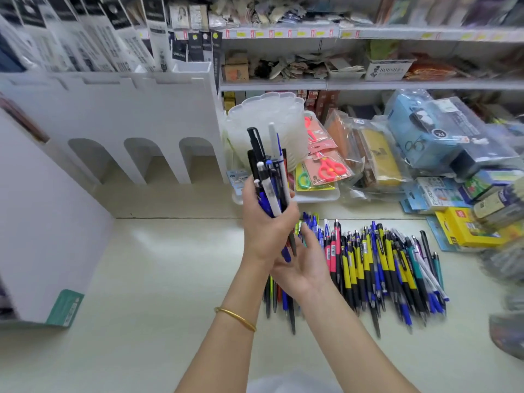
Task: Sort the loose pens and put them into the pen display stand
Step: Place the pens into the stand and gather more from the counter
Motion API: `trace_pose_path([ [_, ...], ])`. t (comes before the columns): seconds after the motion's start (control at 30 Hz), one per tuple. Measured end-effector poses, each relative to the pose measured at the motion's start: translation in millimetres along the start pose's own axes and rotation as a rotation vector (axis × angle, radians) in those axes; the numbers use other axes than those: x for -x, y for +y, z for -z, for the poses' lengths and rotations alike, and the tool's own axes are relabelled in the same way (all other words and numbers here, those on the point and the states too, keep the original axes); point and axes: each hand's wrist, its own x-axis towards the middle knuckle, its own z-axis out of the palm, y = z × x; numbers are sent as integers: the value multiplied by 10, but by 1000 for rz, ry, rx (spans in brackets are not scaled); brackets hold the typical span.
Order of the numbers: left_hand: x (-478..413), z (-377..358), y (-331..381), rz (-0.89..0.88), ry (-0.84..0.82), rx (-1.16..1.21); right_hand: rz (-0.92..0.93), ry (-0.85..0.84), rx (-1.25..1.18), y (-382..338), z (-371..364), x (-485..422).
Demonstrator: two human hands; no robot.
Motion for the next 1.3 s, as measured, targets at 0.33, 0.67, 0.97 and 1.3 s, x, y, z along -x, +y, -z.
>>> trace_pose_path([
  [0.33, 100, -38, 9, 115, -71, 35, 85, -125, -29, -137, -169, -97],
  [0.67, 76, -96, 127, 23, 16, 8, 140, -249, 70, -120, -299, 7],
  [0.97, 252, -132, 131, 116, 90, 97, 97, -240, 45, -150, -289, 228],
  [1.3, 691, 31, 211, 222, 320, 56, -27, -139, 330, 168, -88, 491],
])
